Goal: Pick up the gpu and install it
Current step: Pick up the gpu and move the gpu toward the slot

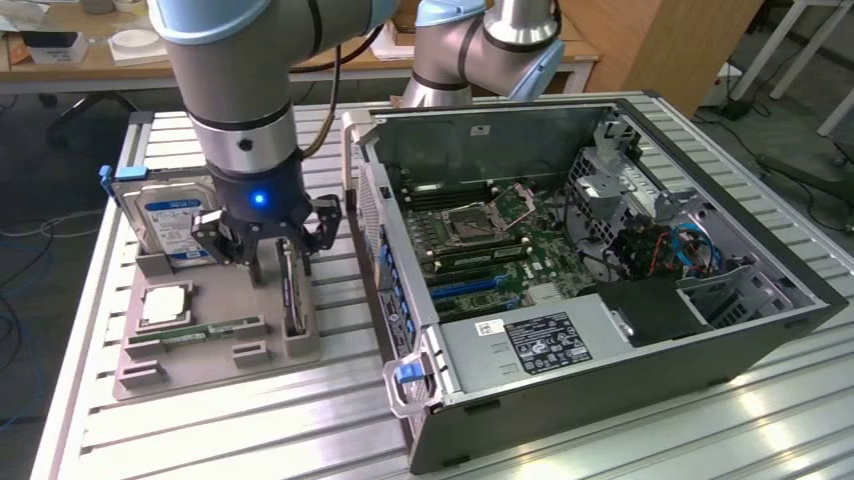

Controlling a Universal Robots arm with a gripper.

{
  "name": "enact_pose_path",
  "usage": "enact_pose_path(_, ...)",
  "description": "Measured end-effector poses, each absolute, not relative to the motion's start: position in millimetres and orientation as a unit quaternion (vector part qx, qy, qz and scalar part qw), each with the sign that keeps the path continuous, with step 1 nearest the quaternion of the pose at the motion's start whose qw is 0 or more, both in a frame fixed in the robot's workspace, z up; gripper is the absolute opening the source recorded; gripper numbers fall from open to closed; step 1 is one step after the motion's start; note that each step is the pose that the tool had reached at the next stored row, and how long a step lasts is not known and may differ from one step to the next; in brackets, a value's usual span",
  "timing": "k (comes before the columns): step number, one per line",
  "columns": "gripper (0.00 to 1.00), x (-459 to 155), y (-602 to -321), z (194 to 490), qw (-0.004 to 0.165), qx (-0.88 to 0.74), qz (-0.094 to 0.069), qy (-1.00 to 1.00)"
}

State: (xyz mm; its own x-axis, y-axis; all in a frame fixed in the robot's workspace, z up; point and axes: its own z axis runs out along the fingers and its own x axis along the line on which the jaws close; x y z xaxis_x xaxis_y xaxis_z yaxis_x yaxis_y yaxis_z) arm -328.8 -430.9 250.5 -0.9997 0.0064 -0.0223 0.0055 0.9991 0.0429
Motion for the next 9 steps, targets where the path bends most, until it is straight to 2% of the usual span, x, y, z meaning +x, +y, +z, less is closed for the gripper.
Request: enact_pose_path(9, 0.59, -328, -431, 237, 0.011, 0.003, 0.021, 1.0)
